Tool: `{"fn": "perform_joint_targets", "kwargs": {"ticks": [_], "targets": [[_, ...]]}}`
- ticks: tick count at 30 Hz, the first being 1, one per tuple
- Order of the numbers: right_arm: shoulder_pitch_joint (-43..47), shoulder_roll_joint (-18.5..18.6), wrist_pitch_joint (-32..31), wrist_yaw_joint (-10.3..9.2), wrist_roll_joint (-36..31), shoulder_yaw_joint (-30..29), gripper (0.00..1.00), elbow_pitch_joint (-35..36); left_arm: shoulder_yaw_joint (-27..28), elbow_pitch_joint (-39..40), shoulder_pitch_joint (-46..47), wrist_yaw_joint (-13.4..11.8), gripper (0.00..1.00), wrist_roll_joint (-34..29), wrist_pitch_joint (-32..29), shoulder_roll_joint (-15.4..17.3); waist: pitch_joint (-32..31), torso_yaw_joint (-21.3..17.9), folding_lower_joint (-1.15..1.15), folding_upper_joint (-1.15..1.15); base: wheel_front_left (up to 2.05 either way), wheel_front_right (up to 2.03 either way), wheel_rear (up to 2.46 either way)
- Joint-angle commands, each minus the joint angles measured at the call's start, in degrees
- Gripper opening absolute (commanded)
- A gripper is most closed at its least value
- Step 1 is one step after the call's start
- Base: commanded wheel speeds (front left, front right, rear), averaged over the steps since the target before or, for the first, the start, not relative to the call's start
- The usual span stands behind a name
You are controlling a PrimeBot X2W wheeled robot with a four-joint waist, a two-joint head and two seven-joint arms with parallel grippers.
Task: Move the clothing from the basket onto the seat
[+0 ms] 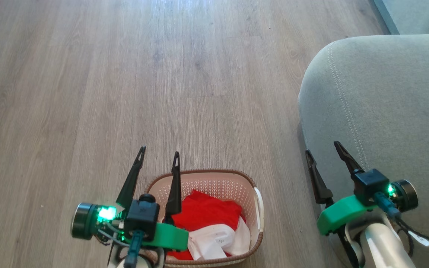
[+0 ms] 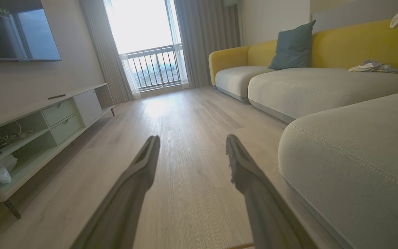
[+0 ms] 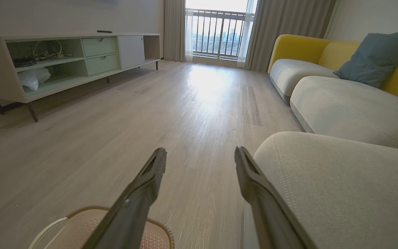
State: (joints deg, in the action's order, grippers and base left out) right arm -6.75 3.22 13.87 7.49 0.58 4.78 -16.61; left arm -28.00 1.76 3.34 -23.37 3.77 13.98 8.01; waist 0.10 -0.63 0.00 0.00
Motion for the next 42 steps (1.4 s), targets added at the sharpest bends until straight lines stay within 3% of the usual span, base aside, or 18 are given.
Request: {"fn": "perform_joint_targets", "kwargs": {"ticks": [1,13,19,23,27,33,42], "targets": [[-3.38,-0.33,1.03,0.00,-2.17,1.74,1.00,1.98,1.05,2.52,1.60,-0.56,1.00,-2.42,0.92,0.16,-0.04,-0.02,0.00,0.00,0.00,0.00,0.00],[-3.58,-0.34,1.13,0.00,-1.41,1.54,1.00,1.89,2.32,1.45,1.14,1.37,1.00,-2.65,1.02,-0.80,0.31,-0.43,0.00,0.00,0.00,0.00,0.00],[-3.41,-0.34,1.13,0.00,-1.00,1.26,1.00,1.86,2.74,-0.90,0.72,3.95,1.00,-2.18,1.02,-1.38,1.30,-1.22,0.00,0.00,0.00,0.00,0.00],[-3.72,-0.34,1.13,0.00,-1.08,0.58,1.00,1.98,2.38,-4.70,0.88,7.51,1.00,-1.96,1.02,-1.74,4.00,-2.50,0.00,0.00,0.00,0.00,0.00],[-4.86,-0.34,1.13,0.00,-1.11,0.00,1.00,3.02,2.23,-9.53,2.43,11.33,1.00,-1.39,1.02,-2.00,8.66,-3.82,0.00,0.00,0.00,0.00,0.00],[-7.20,-0.34,1.13,0.00,-1.18,-0.45,1.00,4.95,1.19,-15.02,7.16,14.57,1.00,-3.56,1.02,-1.29,17.64,-5.68,0.00,0.00,0.00,0.00,0.00],[-11.67,-0.34,1.13,0.00,-0.15,-1.53,1.00,8.60,-4.13,-30.94,19.26,15.43,1.00,-8.70,1.02,2.41,33.21,-10.02,0.00,0.00,0.00,0.00,0.00]]}}
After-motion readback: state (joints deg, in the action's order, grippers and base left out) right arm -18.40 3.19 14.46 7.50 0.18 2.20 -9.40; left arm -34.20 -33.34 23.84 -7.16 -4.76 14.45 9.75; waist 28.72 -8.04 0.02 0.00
